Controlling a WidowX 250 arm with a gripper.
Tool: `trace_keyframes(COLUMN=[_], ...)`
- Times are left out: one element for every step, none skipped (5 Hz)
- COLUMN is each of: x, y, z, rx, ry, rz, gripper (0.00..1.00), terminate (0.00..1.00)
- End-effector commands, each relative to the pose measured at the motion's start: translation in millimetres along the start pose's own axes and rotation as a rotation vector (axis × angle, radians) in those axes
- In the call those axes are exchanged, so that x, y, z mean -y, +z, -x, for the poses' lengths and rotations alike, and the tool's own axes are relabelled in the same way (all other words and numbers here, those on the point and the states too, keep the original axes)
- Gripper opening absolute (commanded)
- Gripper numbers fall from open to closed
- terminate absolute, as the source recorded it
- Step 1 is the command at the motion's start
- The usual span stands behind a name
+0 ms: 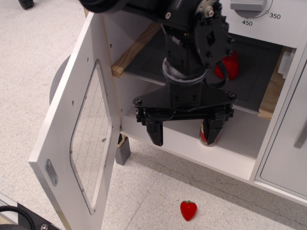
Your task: Close oven
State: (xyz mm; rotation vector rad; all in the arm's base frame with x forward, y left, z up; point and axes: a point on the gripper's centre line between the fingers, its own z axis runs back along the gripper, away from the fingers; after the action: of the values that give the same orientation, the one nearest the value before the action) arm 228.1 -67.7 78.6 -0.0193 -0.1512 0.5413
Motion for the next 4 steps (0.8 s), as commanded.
trace_keyframes(x=[0, -17, -47, -77], y=[0, 12, 32, 53], z=[0, -31, -51, -71], rx=[0.0, 0.098, 0.113, 0.091], ry=[0.0, -0.014, -0.024, -0.005], rz=[0.0, -0.027, -0.058, -0.07], gripper=[1.0, 1.0, 1.0, 1.0], terminate=[0.0, 0.0, 0.0, 0.0])
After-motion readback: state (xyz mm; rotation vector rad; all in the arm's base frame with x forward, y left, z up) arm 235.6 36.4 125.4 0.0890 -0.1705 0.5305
